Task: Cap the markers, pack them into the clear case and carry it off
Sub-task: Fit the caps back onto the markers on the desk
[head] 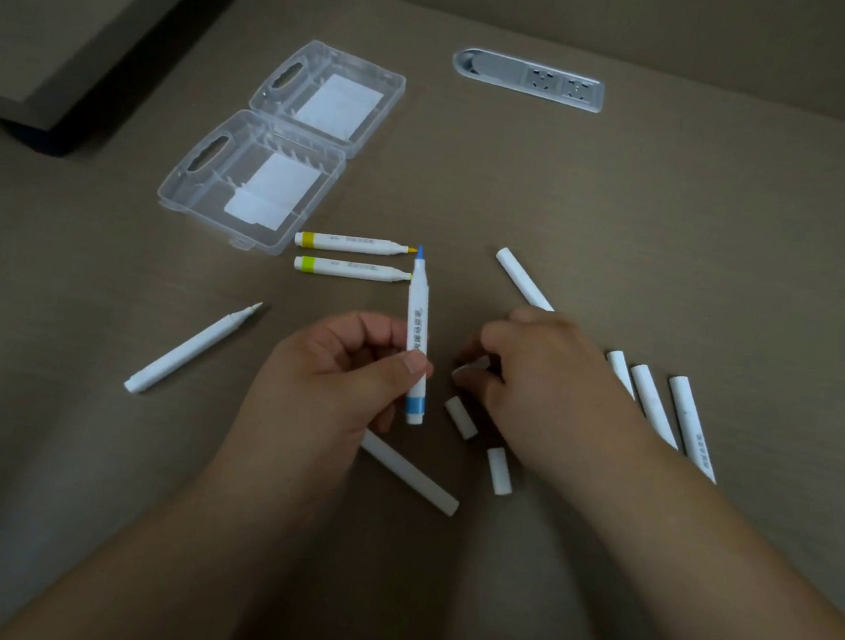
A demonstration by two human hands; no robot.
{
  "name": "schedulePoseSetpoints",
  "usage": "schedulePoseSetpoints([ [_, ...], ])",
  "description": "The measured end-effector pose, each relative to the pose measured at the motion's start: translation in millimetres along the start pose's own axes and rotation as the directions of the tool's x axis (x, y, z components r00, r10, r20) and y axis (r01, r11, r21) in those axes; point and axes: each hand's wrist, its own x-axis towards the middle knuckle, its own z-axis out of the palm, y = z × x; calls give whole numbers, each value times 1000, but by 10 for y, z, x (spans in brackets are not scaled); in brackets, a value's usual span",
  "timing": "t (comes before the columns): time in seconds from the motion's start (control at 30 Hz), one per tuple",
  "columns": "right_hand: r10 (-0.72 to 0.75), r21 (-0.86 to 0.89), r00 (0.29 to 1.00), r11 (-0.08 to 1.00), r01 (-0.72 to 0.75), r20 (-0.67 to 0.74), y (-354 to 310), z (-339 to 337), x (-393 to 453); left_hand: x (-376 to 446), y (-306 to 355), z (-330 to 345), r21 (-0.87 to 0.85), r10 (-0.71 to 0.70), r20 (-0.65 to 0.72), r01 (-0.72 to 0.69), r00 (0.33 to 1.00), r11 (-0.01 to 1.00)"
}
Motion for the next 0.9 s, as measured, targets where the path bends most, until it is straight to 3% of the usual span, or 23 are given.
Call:
schedulePoseSetpoints([
  [0.3,-110,-34,994,993,110,11,42,17,171,9,29,-58,-34,2,-17,-3,1000,999],
  [0.37,-13,130,998,991,20,-56,52,-11,170,19,33,-58,-42,8,-22,-9,1000,999],
  [0.4,117,356,992,930,-90,-53,34,-41,143,17,41,-63,-51,10,-22,-11,1000,999],
  [0.43,244,642,969,740,-203,25,15,-92,106,19,45,-61,-60,11,-22,-12,1000,998],
  [0.47,303,848,938,440,-295,169,1,-144,64,21,52,-54,-68,11,-21,-12,1000,998],
  [0.5,264,919,908,138,-370,326,-22,-189,20,22,57,-49,-73,10,-22,-12,1000,997],
  [0.53,197,896,874,-81,-437,444,-43,-230,-21,26,62,-40,-74,11,-23,-13,1000,997],
  [0.6,104,800,811,-273,-534,576,-69,-277,-71,42,73,-15,-82,20,-22,-22,1000,996],
  [0.73,94,723,746,-355,-593,659,-100,-287,-96,58,109,27,-67,35,2,-35,999,997],
  [0.8,134,741,746,-321,-590,652,-91,-259,-81,58,118,32,-65,42,7,-42,999,997],
  [0.87,243,823,787,-150,-547,567,-85,-222,-52,51,125,35,-60,48,6,-48,999,997],
  [0.9,323,859,816,18,-511,479,-81,-190,-37,47,127,33,-58,49,4,-49,999,997],
])
